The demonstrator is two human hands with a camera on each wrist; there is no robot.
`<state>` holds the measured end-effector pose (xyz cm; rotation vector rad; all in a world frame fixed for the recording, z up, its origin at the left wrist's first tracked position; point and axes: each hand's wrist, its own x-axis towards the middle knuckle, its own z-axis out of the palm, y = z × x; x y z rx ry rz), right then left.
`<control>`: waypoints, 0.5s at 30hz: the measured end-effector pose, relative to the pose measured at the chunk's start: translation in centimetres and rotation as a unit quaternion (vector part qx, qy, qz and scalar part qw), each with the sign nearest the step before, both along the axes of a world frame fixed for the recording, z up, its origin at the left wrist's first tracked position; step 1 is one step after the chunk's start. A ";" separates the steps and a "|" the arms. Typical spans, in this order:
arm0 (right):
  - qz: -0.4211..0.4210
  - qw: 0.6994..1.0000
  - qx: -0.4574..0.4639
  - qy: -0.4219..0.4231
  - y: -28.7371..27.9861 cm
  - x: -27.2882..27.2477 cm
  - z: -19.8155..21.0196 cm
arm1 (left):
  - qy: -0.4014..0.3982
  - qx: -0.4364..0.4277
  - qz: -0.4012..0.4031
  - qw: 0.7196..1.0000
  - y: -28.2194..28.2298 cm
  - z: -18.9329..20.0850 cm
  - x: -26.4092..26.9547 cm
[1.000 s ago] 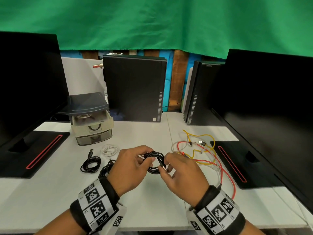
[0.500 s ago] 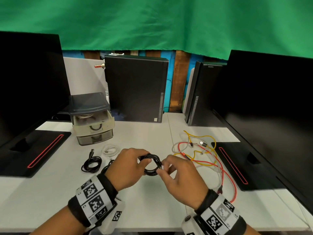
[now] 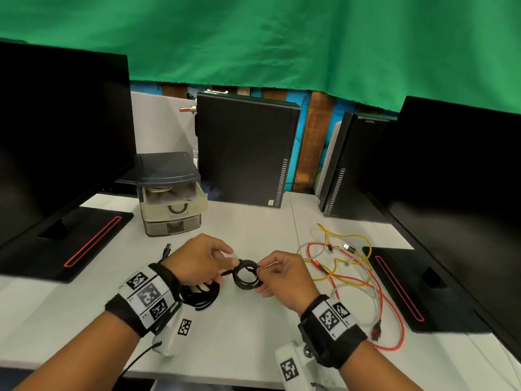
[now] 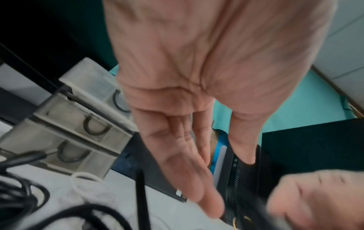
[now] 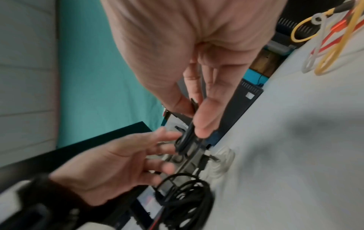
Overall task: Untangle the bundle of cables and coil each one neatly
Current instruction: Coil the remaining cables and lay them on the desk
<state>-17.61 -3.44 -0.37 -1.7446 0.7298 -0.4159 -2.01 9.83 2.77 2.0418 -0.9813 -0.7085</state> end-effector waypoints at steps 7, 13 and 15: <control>0.013 0.993 -0.006 0.114 -0.4 2.1 -2.5 | 0.013 -0.088 0.068 0.994 1.5 2.7 2.2; 0.044 0.992 -0.015 0.121 -0.3 2.0 -2.6 | 0.019 -0.077 0.041 0.996 1.2 2.2 1.5; 0.063 0.992 0.014 0.106 -0.5 1.4 -2.5 | 0.015 -0.066 0.028 0.997 0.9 1.9 0.9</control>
